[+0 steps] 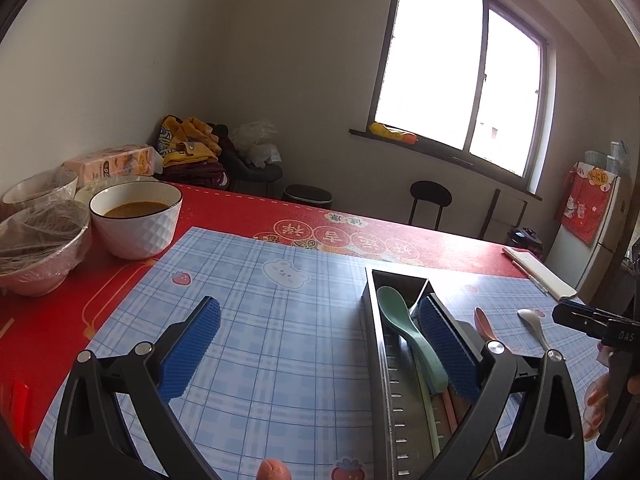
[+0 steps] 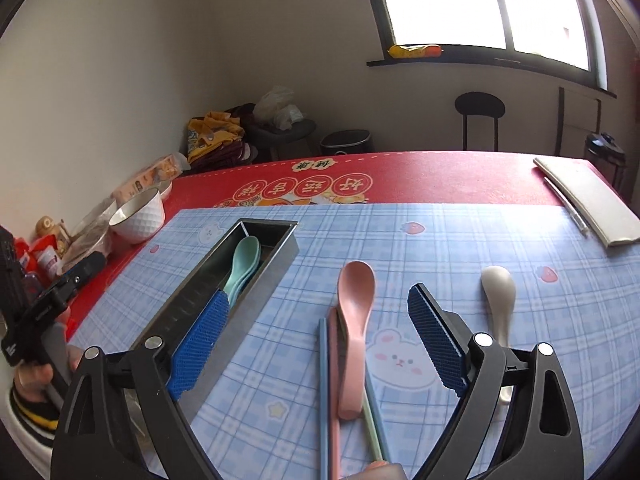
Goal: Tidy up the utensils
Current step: 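Move the left tool back over the remaining chopsticks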
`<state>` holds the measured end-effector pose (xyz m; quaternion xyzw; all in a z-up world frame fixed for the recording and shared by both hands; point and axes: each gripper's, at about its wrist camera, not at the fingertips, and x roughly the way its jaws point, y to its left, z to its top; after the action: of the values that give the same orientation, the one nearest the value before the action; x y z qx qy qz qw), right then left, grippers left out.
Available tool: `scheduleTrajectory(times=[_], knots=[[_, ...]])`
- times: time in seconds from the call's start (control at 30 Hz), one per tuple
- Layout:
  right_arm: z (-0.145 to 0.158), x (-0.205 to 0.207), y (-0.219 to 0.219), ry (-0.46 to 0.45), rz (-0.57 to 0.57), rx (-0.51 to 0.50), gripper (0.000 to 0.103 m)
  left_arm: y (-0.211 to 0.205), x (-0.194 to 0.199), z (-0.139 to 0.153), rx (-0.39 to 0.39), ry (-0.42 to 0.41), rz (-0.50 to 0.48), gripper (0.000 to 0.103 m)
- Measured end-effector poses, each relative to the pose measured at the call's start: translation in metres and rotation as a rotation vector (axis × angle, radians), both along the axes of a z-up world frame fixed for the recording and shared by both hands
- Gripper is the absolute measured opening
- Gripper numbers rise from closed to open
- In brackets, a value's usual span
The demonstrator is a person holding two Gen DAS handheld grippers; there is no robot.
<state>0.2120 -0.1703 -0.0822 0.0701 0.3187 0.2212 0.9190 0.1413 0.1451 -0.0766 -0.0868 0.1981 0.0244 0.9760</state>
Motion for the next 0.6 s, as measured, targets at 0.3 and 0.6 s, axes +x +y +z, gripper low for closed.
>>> scheduleTrajectory(times=[0.3, 0.6], knots=[[-0.012, 0.000, -0.061, -0.044, -0.055, 0.037, 0.088, -0.047, -0.015, 0.024, 0.107, 0.055, 0.097, 0.097], [-0.026, 0.008, -0.091, -0.065, -0.083, 0.082, 0.088, -0.149, -0.020, 0.038, 0.250, 0.136, 0.011, 0.097]])
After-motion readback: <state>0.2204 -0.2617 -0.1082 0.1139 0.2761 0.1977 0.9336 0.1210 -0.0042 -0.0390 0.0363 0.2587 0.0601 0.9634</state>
